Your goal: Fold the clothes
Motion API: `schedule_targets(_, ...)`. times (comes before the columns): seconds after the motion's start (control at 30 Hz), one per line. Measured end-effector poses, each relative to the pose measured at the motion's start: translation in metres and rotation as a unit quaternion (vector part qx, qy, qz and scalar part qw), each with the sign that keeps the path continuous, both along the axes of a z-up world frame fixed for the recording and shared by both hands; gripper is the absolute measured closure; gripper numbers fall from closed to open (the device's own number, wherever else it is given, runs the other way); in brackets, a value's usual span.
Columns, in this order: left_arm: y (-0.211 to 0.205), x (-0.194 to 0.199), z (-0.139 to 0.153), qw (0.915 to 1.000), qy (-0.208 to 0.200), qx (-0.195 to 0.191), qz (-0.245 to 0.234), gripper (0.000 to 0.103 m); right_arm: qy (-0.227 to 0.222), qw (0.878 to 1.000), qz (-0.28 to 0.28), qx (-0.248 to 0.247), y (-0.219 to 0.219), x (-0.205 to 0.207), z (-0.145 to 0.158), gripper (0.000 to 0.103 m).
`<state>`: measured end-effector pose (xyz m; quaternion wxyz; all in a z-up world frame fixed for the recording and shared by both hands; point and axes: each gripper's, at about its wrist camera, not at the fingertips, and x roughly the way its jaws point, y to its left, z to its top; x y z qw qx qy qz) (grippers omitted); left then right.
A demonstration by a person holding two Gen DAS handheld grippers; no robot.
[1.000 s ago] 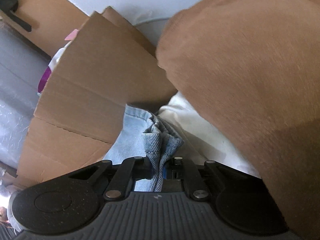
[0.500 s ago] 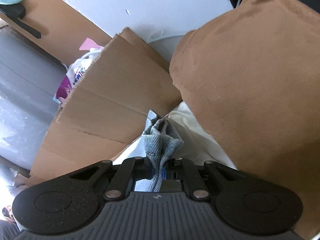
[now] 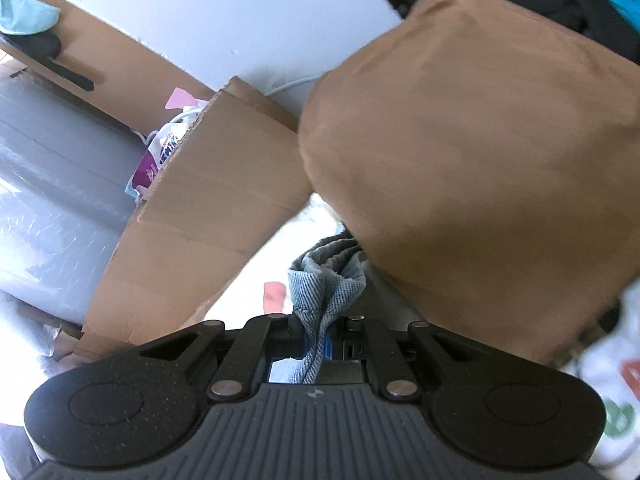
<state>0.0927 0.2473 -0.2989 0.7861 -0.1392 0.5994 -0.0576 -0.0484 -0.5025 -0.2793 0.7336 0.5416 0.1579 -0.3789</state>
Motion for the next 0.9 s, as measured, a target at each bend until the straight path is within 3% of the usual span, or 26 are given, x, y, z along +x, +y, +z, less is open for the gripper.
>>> schedule_targets(0.3,0.000,0.000,0.008,0.9994,0.008,0.026,-0.022,0.087,0.001,1.000,0.002,0.012,0.033,-0.041,0.011,0.097)
schedule_targets(0.9,-0.001,-0.002,-0.019,0.9989,-0.006,0.011,-0.044,0.087,0.040,0.999,0.003,0.010,0.031,-0.022,0.026,0.097)
